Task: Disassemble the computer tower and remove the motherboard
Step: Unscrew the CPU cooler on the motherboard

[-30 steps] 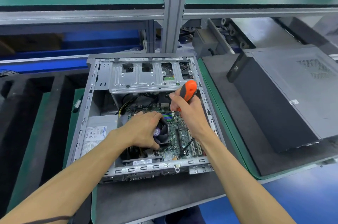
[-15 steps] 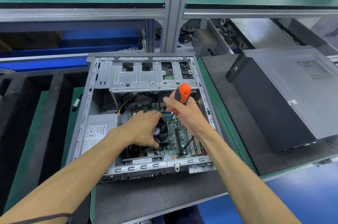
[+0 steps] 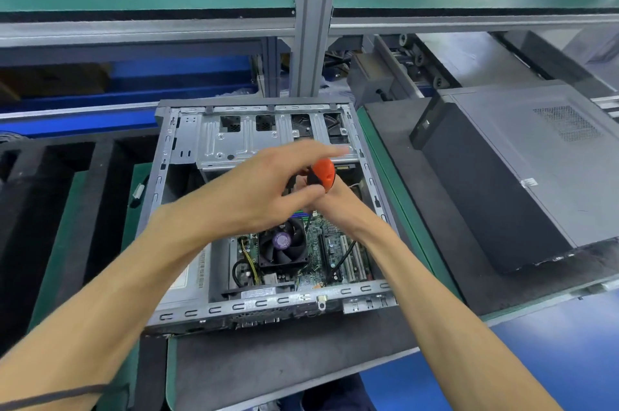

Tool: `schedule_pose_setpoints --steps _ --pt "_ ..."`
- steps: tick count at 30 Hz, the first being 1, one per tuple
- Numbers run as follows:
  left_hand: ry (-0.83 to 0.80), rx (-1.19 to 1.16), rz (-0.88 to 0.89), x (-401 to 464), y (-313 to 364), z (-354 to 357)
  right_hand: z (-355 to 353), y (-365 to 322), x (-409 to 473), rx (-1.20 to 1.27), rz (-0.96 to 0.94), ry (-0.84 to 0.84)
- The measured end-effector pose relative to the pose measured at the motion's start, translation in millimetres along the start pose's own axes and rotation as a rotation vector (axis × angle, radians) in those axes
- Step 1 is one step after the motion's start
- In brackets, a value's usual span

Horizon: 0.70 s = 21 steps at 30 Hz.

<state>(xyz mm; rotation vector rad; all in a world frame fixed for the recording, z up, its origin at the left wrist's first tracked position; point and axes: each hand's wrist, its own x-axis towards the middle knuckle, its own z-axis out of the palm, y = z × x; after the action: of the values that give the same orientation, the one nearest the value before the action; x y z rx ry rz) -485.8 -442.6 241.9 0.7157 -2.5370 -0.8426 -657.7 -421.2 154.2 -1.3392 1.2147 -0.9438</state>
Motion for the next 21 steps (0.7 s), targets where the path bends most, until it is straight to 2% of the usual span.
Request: schedule_pose_setpoints --steps 4,8,12,15,16,18,21 --pt "-0.056 0.190 0.092 16 6 -10 3 -4 -5 -0.019 -0.024 -0.001" --pt "-0.052 0.293 0.047 23 5 -10 -2 -3 -9 -0.118 -0.060 -0.026" --pt "0.139 0.624 -0.047 29 9 4 0 0 -15 -0.314 -0.137 0.267" --pt "0.174 0.842 -0.206 30 13 10 3 2 -16 -0.319 -0.146 0.348" --pt "0.174 0.851 -0.210 29 12 10 3 3 -16 -0.292 -0.138 0.355" --pt "0.118 0.728 -0.099 26 11 4 2 2 -15 -0.315 -0.159 0.369" --pt "-0.147 0.423 0.049 24 15 -14 0 0 -15 -0.372 -0.196 0.333"
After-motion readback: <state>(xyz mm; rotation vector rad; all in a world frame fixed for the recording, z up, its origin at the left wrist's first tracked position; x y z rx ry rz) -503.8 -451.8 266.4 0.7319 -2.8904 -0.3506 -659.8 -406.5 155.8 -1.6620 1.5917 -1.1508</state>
